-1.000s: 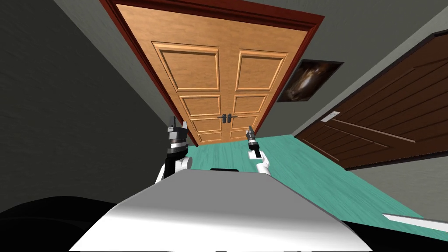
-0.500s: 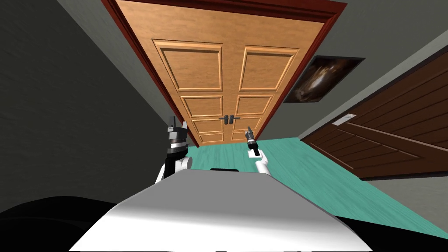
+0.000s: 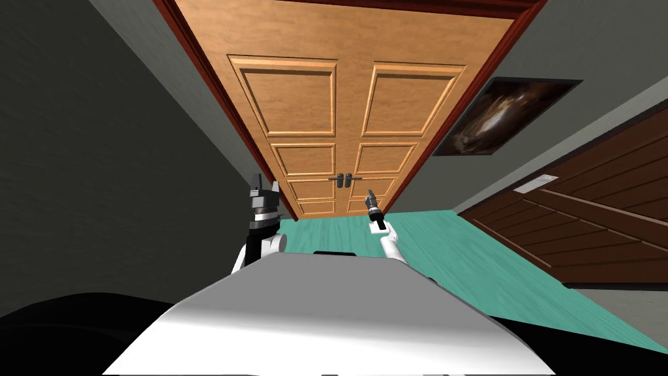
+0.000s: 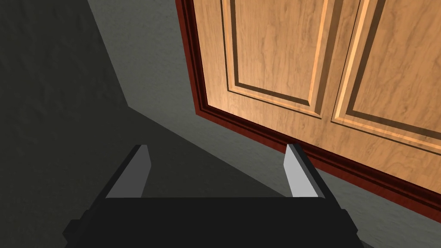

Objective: Pull the door open

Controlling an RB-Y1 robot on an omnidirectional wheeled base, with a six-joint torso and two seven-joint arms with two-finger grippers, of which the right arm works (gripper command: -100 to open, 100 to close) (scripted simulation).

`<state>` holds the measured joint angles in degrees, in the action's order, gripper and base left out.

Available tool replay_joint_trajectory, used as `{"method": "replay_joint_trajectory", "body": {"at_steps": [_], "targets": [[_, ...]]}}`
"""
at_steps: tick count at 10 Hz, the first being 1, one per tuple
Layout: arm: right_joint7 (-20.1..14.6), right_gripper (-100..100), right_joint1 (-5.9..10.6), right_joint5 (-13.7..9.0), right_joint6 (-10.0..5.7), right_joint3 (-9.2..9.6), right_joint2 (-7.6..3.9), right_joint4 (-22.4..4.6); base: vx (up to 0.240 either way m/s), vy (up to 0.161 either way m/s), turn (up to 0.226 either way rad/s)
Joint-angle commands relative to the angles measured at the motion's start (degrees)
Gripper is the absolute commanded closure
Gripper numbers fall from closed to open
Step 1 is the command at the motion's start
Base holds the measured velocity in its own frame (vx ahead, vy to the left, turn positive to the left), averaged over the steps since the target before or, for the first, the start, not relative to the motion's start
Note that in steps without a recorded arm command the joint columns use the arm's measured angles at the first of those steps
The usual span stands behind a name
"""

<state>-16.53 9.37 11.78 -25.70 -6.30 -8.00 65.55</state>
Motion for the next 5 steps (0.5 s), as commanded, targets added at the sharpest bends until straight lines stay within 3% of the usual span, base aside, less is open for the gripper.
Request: {"method": "replay_joint_trajectory", "body": {"at_steps": [1,5], "targets": [[-0.5,-100,1.50,0.5,0.19,-0.40,-0.04,-2.6,0.118,-0.006,0.066],[-1.5,-100,3.64,1.3,0.64,-0.94,-0.28,-6.3,0.071,-0.007,0.042]]}}
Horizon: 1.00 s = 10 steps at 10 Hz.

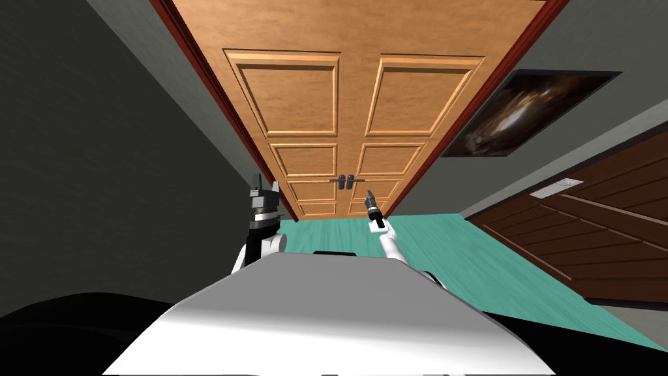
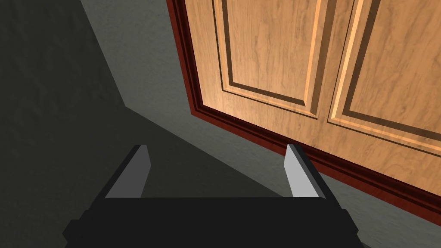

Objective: Pull the door open

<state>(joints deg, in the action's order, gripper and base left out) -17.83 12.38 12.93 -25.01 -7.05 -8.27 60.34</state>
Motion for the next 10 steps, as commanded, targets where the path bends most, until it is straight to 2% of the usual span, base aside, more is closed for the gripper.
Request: {"method": "replay_joint_trajectory", "body": {"at_steps": [1,7,10], "targets": [[-0.5,-100,1.30,0.4,0.09,-0.36,-0.09,-2.3,0.092,0.001,0.062],[-2.0,-100,4.67,1.7,0.81,-1.21,-0.44,-8.1,0.096,-0.007,0.046],[-3.0,-100,6.91,2.5,1.28,-1.77,-0.65,-12.0,0.125,-0.010,0.058]]}}
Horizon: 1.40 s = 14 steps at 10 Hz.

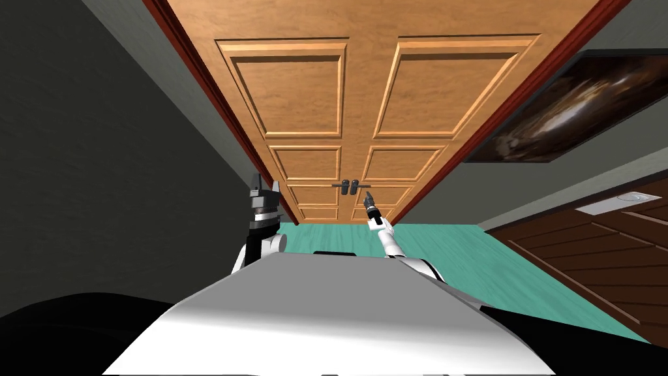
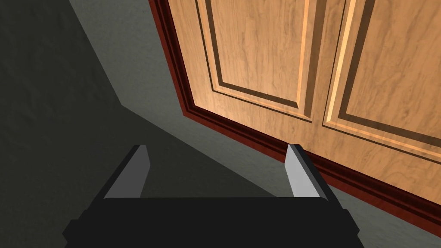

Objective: Pull the door open

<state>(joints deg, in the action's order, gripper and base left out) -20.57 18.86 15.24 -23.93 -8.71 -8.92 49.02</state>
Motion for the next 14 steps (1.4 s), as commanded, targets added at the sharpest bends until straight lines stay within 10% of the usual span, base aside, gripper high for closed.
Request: {"method": "replay_joint_trajectory", "body": {"at_steps": [1,5,7,11,14], "targets": [[0.0,-100,0.00,0.0,0.00,0.00,0.00,0.0,0.060,-0.001,0.012],[-2.5,-100,-1.92,-1.7,-1.56,-2.51,-5.86,-2.6,0.070,0.047,0.069],[-2.5,-100,-1.92,-1.7,-1.56,-2.51,-5.86,-2.6,0.041,0.012,0.000],[-5.1,-100,-3.46,-3.3,-3.52,-4.43,-11.23,-5.0,0.112,0.016,0.109],[-6.5,-100,-3.34,-3.8,-4.81,-4.24,-12.53,-5.9,0.197,0.019,0.160]]}}
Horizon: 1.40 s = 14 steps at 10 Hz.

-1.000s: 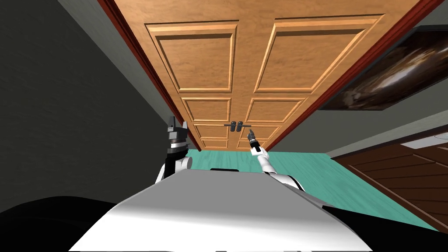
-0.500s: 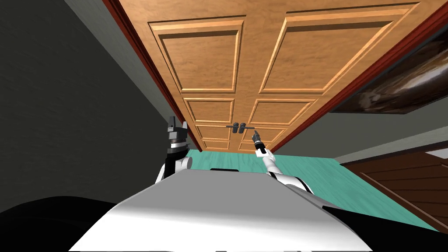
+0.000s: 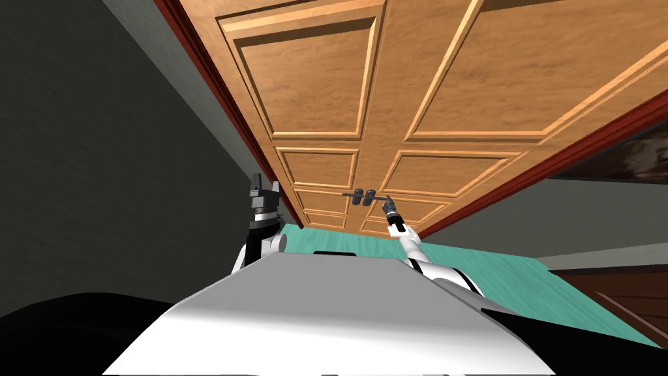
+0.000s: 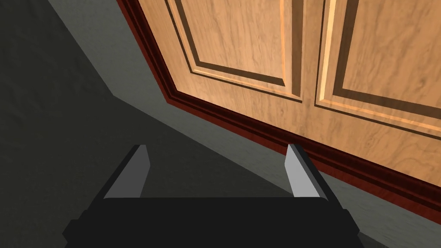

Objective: Pull the door open

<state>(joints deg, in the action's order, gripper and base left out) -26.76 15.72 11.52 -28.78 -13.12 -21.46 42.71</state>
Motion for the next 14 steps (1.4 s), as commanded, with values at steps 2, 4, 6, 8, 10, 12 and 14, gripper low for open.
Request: {"method": "replay_joint_trajectory", "body": {"at_steps": [2,4,6,8,10,12,14], "targets": [[-0.4,-100,-0.24,0.0,0.29,0.51,0.28,1.2,0.125,0.069,0.114],[-0.4,100,-0.24,0.0,0.29,0.51,0.28,1.2,-0.019,-0.011,-0.015],[-0.4,100,-0.24,0.0,0.29,0.51,0.28,1.2,-0.021,-0.009,0.012],[-0.4,100,-0.24,0.0,0.29,0.51,0.28,1.2,-0.004,0.000,-0.001],[-1.3,100,-1.00,0.2,0.11,0.66,-0.79,1.0,-0.139,-0.078,0.023],[-2.6,100,-1.32,0.6,-0.44,1.64,-1.52,1.0,-0.202,-0.041,0.063],[-4.1,100,-1.44,1.2,-1.20,3.18,-1.99,1.3,-0.186,-0.048,0.091]]}}
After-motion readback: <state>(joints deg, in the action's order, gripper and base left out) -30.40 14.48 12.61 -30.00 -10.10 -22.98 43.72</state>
